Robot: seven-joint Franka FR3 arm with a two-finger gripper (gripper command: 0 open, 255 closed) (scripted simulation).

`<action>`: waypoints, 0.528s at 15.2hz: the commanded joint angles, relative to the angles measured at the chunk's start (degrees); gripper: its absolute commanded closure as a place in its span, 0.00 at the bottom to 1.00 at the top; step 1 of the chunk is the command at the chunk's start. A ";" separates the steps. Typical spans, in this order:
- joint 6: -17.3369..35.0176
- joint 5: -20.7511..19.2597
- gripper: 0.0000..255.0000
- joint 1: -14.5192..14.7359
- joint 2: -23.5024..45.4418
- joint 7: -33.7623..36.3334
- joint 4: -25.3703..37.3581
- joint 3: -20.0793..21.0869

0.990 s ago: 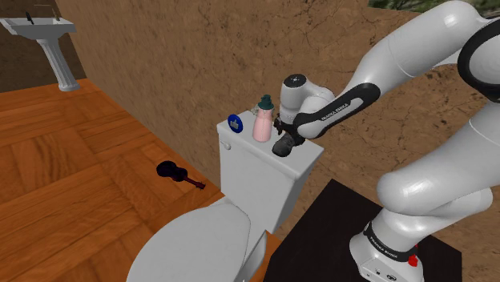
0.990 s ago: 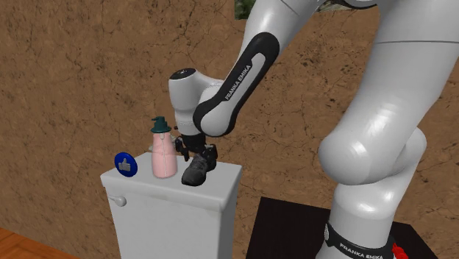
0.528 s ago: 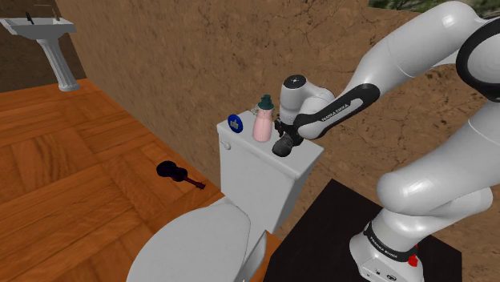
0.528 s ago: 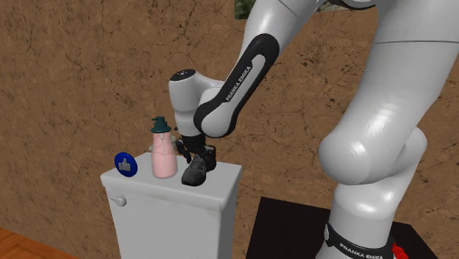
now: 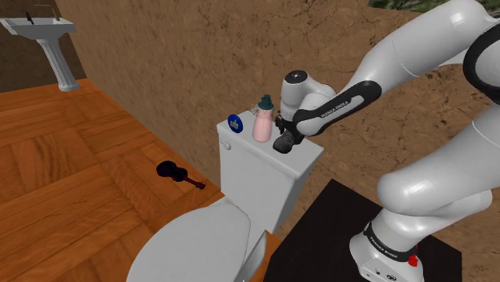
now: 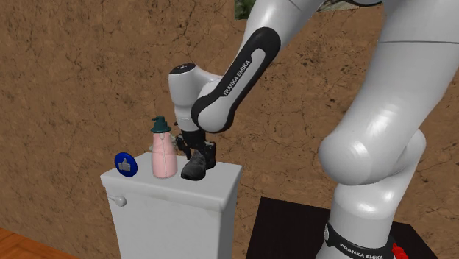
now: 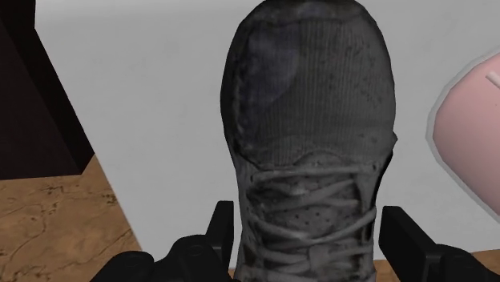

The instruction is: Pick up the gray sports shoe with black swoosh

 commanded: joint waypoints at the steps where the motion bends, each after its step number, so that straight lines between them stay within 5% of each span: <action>1: -1.12 2.10 1.00 0.61 -1.36 -1.87 0.35 -0.40; 8: -5.64 7.92 1.00 2.68 -5.72 -7.52 2.01 -2.15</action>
